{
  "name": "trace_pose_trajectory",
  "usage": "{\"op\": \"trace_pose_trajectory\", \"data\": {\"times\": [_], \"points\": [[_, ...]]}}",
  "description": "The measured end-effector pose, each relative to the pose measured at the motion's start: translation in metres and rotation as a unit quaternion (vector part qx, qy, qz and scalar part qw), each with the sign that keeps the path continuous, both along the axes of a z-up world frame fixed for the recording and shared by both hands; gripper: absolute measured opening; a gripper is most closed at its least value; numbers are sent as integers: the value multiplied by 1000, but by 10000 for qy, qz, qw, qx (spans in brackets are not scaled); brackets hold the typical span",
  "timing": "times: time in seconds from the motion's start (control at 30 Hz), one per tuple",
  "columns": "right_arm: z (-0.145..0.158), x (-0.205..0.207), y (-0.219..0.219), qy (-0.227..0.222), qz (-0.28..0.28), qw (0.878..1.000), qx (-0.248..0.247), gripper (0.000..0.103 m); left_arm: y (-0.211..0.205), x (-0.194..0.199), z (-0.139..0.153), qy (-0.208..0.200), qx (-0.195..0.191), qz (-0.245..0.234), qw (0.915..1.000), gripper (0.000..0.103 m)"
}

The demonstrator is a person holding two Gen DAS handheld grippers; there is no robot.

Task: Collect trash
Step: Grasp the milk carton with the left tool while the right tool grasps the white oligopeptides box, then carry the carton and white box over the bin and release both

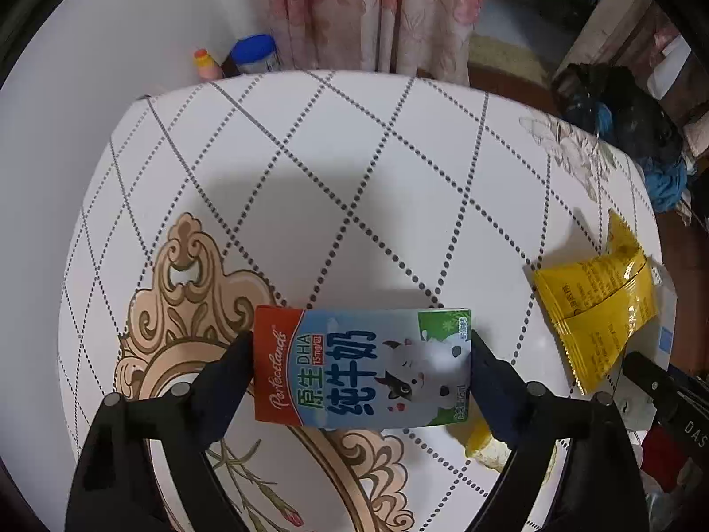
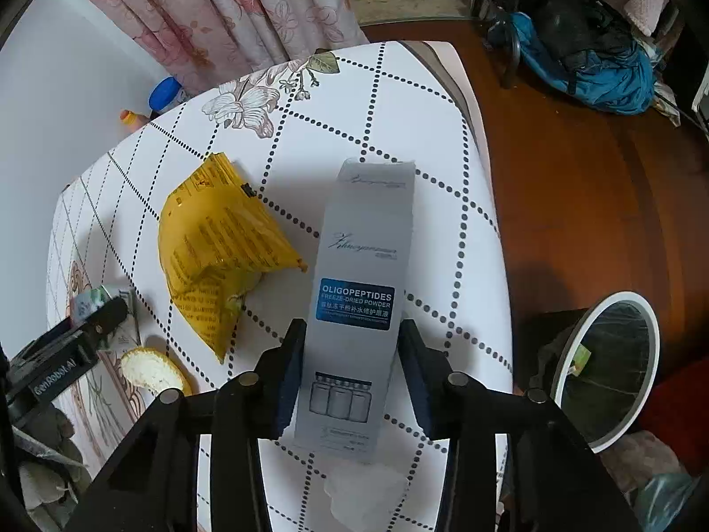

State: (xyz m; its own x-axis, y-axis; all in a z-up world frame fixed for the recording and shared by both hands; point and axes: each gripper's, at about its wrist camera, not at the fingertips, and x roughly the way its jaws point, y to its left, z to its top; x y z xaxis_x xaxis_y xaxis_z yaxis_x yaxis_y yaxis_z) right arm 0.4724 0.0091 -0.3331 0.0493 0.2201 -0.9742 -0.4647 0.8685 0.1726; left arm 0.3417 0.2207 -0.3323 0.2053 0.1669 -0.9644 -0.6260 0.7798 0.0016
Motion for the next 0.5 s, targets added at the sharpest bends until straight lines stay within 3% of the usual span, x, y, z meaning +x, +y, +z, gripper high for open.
{"op": "trace_pose_trajectory", "data": {"times": [0.2,0.5], "points": [[16,-10,-11,-215,109,9995,184,40,-18,-19,28,-305,364,-49,9989,89],[72,-42,-38,-590,106,9951,790,39,-56,-49,97,-950,822,-135,9920,89]]}}
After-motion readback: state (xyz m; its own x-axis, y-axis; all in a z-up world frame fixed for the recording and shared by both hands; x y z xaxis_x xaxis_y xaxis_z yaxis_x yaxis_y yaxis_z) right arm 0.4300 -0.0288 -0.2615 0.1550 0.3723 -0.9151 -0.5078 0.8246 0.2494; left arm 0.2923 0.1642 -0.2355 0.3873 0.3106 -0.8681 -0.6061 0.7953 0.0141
